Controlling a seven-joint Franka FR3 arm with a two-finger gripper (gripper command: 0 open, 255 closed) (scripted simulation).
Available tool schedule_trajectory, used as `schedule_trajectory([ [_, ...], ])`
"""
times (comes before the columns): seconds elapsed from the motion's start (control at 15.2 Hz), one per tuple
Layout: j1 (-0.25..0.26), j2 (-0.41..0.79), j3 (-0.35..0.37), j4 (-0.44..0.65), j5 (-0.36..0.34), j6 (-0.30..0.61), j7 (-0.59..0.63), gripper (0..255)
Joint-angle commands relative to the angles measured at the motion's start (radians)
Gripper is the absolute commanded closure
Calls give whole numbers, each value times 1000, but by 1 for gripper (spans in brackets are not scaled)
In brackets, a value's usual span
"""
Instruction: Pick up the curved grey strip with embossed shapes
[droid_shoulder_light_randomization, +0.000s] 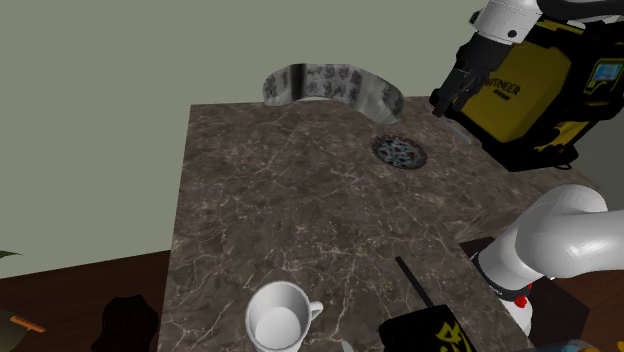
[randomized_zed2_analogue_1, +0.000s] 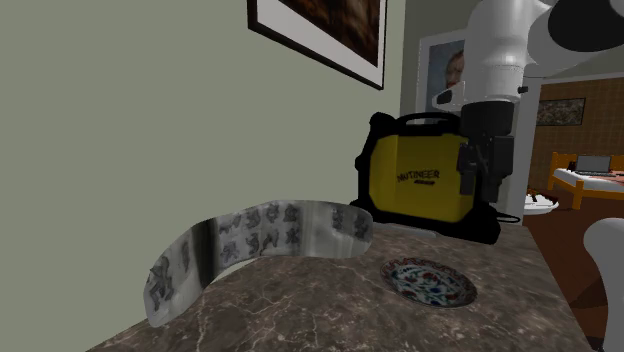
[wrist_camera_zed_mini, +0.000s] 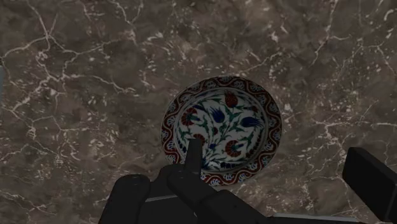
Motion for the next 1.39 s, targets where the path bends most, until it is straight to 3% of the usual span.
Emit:
schedule_trajectory([
  [0.0,0,0,0,0,0,0,0,0],
  [0.66,31,388,-116,245,-33,132,-235,0],
  [1.32,44,801,-184,636,27,136,-460,0],
])
